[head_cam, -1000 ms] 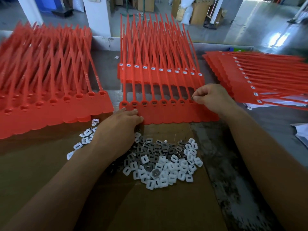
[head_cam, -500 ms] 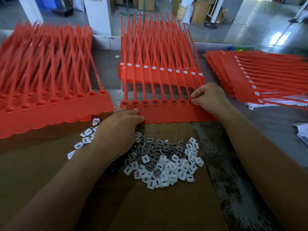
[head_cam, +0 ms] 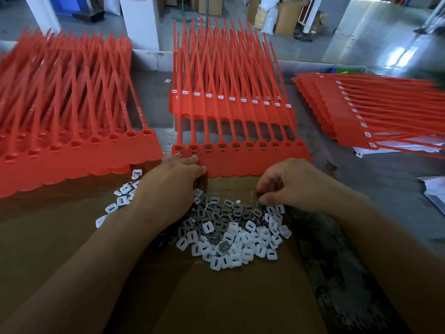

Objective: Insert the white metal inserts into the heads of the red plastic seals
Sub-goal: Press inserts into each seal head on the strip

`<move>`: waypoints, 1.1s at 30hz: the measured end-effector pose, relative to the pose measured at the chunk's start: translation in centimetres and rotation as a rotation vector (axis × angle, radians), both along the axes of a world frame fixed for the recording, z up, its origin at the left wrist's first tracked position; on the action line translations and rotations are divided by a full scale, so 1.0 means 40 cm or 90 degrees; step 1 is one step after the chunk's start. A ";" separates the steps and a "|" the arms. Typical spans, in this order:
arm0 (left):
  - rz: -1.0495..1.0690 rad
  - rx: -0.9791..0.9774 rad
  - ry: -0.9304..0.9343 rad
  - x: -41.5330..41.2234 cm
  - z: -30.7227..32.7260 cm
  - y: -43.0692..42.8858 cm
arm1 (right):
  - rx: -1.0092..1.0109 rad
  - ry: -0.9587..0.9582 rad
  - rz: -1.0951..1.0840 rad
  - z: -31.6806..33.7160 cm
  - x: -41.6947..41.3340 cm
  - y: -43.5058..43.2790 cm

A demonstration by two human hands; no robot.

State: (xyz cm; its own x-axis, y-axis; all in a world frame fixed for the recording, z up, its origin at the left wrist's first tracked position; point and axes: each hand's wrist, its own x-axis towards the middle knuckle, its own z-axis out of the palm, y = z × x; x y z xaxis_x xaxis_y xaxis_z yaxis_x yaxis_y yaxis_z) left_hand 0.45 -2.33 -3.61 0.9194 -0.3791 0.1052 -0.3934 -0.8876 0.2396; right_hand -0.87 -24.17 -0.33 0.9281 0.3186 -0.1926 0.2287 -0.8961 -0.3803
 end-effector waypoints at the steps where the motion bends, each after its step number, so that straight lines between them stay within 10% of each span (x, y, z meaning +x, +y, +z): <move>1: 0.001 0.000 0.001 0.000 0.000 0.000 | -0.011 -0.005 0.000 0.000 -0.002 0.002; 10: 0.009 0.001 0.007 0.002 -0.003 0.000 | -0.103 -0.040 0.031 -0.004 -0.028 0.026; 23: 0.009 -0.003 -0.003 0.001 0.000 -0.001 | 0.085 -0.027 -0.007 0.013 -0.014 -0.018; 33: 0.007 -0.015 -0.011 -0.002 0.005 -0.006 | 0.303 -0.162 -0.336 -0.020 0.123 -0.133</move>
